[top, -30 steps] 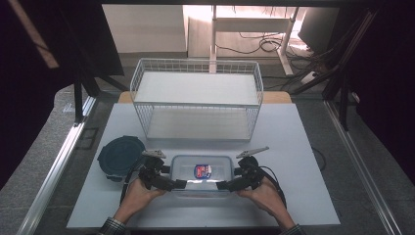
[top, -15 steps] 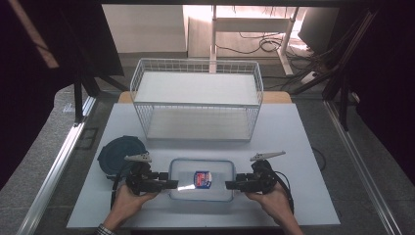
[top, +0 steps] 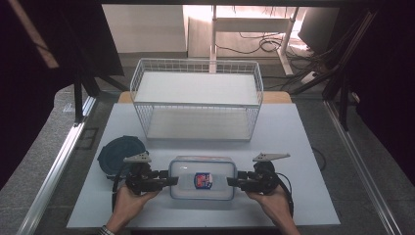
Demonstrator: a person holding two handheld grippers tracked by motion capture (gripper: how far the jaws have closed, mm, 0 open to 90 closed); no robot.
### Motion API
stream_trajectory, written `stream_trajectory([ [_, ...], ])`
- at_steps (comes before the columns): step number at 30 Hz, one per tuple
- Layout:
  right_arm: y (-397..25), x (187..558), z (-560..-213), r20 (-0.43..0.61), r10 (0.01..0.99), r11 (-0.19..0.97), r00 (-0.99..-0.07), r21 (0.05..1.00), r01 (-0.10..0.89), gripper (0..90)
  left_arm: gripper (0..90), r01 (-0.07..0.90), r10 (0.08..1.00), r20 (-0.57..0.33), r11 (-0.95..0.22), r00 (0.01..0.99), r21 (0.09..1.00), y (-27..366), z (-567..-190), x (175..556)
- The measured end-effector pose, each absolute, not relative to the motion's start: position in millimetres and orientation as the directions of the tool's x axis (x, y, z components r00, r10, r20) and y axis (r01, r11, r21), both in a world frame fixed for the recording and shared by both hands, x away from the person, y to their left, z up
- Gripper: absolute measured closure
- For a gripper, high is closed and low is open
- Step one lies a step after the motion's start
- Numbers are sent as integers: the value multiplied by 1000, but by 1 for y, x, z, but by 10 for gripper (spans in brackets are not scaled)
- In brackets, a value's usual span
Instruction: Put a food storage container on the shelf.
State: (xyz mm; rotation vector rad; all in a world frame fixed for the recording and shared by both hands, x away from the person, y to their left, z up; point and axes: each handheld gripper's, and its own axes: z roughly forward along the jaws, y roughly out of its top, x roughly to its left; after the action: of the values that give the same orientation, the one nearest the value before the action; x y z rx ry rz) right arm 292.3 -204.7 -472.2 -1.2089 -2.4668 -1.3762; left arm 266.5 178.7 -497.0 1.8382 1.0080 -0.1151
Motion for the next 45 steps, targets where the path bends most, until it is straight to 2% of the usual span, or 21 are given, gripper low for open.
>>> stream_trajectory([
  [14,-204,306,-441,369,594,259,-715,754,604,502,534,640,584,-464,-128,666,758,183,-464,281],
  [45,-186,386,-332,311,578,167,-754,860,482,508,533,516,609,-368,-80,703,853,204,-351,357],
])
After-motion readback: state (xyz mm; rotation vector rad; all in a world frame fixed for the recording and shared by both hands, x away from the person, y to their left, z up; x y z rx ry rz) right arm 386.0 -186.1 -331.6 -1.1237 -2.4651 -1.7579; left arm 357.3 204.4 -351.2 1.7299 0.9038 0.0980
